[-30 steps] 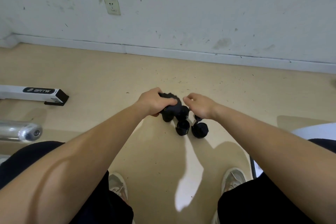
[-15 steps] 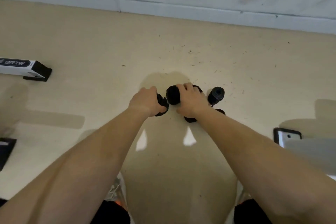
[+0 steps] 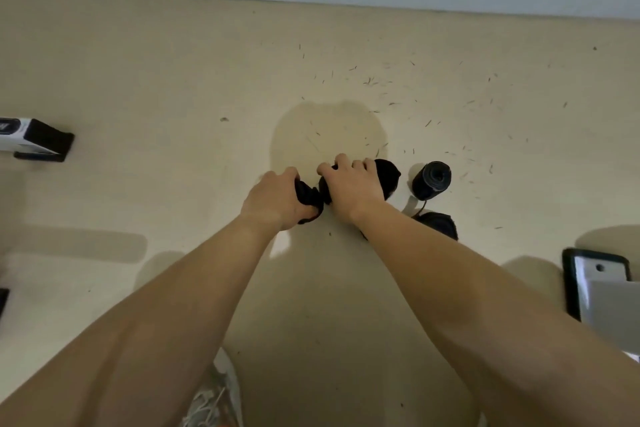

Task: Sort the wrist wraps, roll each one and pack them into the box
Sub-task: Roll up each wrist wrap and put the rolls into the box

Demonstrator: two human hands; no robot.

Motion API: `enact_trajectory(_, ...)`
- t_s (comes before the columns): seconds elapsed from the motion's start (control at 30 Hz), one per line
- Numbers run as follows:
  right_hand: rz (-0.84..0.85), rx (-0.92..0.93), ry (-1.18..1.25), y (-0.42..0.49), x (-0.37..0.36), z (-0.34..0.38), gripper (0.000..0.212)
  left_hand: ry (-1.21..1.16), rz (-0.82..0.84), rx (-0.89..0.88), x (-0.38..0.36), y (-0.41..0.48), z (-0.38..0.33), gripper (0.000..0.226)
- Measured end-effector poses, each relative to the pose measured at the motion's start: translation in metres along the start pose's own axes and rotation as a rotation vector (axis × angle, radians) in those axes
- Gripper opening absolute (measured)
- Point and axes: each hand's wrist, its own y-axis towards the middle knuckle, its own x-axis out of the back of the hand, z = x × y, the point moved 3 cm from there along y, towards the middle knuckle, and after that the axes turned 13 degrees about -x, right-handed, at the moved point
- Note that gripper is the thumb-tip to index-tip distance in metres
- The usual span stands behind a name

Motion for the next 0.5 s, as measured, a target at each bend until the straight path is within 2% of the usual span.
enact_trajectory(0.23, -0.02, -0.041, 0.264, -0.05, 0.071, -0.05, 0.072, 0.007, -0.039, -0.089, 0.054, -0.02, -0.044, 0.054)
enact_trajectory(0.5, -0.14, -0.162, 0.348, -0.134, 0.18, -0.141, 0.073, 0.014, -0.118, -0.303, 0.111, -0.07, -0.159, 0.052)
